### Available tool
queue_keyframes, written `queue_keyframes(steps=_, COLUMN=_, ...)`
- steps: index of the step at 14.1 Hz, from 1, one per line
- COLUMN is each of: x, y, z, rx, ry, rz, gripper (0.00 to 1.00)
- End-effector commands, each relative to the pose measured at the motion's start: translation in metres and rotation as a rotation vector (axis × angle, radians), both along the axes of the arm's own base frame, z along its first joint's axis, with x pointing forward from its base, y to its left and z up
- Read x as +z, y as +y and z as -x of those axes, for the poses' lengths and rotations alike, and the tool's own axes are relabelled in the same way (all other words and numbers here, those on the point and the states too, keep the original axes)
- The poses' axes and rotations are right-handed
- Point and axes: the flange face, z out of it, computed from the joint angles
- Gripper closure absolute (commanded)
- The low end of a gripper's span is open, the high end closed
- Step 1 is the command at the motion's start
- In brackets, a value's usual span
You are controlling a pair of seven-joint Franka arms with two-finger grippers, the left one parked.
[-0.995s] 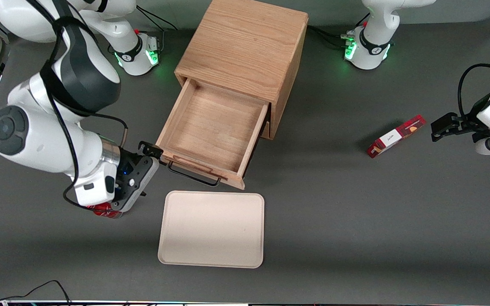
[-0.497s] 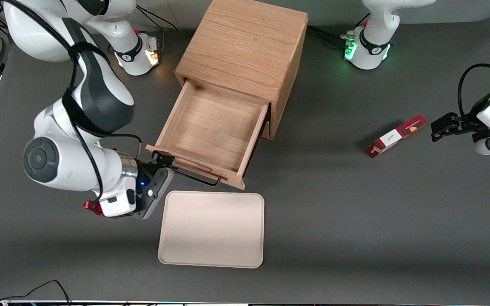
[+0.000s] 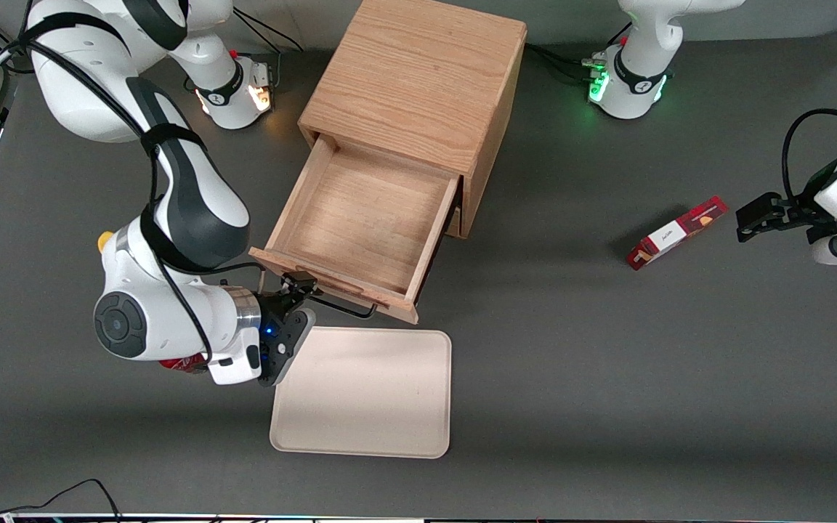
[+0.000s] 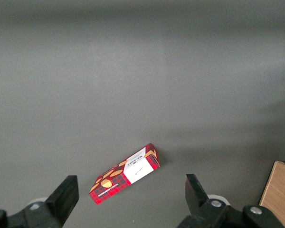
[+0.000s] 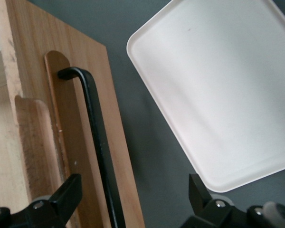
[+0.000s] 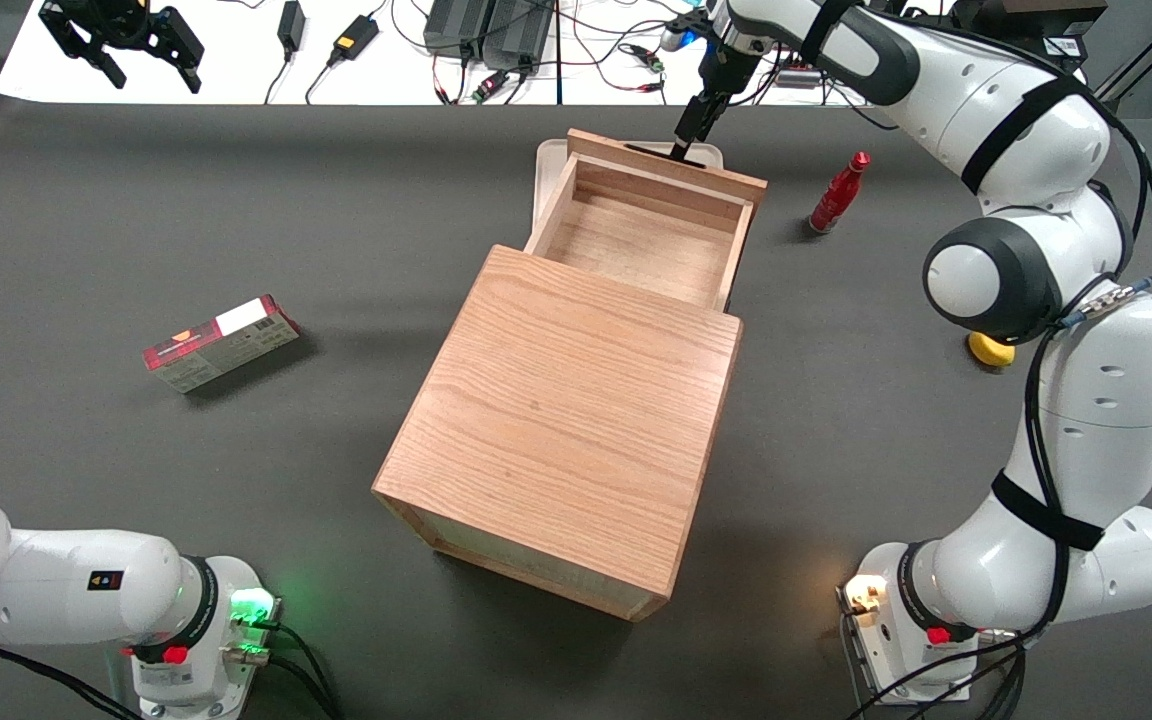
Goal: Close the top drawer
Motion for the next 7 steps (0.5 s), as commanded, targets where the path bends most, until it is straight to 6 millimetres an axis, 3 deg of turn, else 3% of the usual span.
queue_keyframes(steps=1, x=0.008, y=0.002, z=-0.001, rx=-0.021, ry=0.019, rz=-0.014, gripper=0.0)
queue_keyframes(steps=7, x=-0.01, y=0.008, z=0.002, rx=-0.022, ry=0.045, rz=0.007, gripper=0.0)
